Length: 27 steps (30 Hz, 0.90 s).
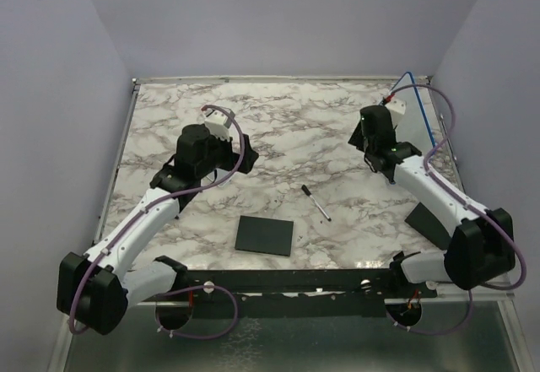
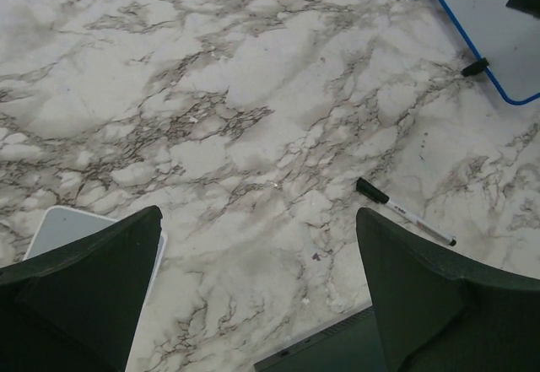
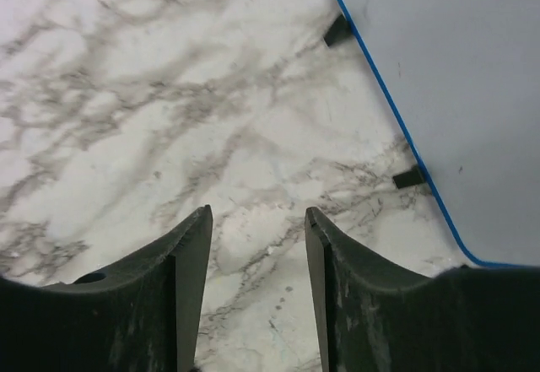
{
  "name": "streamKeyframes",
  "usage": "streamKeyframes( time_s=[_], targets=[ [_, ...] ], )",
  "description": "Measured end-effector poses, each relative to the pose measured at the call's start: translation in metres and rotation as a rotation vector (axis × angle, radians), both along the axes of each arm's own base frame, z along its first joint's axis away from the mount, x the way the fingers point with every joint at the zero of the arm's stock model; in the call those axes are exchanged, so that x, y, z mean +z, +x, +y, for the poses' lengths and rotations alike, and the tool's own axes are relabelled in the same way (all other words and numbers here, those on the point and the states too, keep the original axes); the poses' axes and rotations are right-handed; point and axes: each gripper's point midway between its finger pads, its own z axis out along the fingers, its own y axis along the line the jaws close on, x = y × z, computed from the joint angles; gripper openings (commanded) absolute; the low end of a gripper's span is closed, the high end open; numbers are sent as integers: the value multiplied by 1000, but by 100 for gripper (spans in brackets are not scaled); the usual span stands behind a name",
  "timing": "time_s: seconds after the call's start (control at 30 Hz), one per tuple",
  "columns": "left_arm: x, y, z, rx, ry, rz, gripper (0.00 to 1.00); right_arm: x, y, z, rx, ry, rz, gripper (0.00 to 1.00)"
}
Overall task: Write a sentence on the whiteboard
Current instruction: Move the whiteboard to the center of the board.
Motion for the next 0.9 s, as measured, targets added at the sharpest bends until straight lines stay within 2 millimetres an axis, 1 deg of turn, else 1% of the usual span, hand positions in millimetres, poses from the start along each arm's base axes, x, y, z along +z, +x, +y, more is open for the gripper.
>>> streamKeyframes(
  time_s=[0.03,0.1,0.17,0.23,0.3,0.37,0.43,0.47,0.5,0.53,0.63,0.77,0.83,0.9],
  targets=[
    [0,0,-6,-21,-7,3,99,15,2,1,13,7,-29,62],
    [5,3,-17,-52,-20,2,99,54,3,3,52,3,-96,69],
    [15,10,-30,-84,-33,-12,99,89,5,1,70,-11,-152,73],
    [26,17,-46,-123,-49,-31,99,121,10,-3,77,-30,-201,75],
    [33,21,-61,-168,-65,-40,99,147,17,-15,70,-52,-236,74],
    [38,24,-74,-213,-81,-45,99,166,28,-38,41,-71,-256,74],
    [41,25,-83,-248,-94,-50,99,176,39,-65,7,-86,-261,75],
    [41,25,-84,-254,-96,-49,99,176,46,-69,24,-97,-251,75],
    [41,24,-85,-264,-98,-48,99,176,47,-86,-10,-103,-247,75],
    [41,23,-86,-270,-99,-47,99,174,50,-97,-15,-114,-234,74],
    [42,23,-87,-278,-99,-52,99,172,58,-114,5,-128,-208,75],
    [38,20,-88,-292,-99,-44,99,182,66,-131,25,-134,-210,74],
    [35,18,-88,-301,-100,-37,99,186,69,-147,15,-133,-210,74],
    [33,17,-89,-308,-100,-32,99,182,72,-166,-1,-123,-200,74]
  ],
)
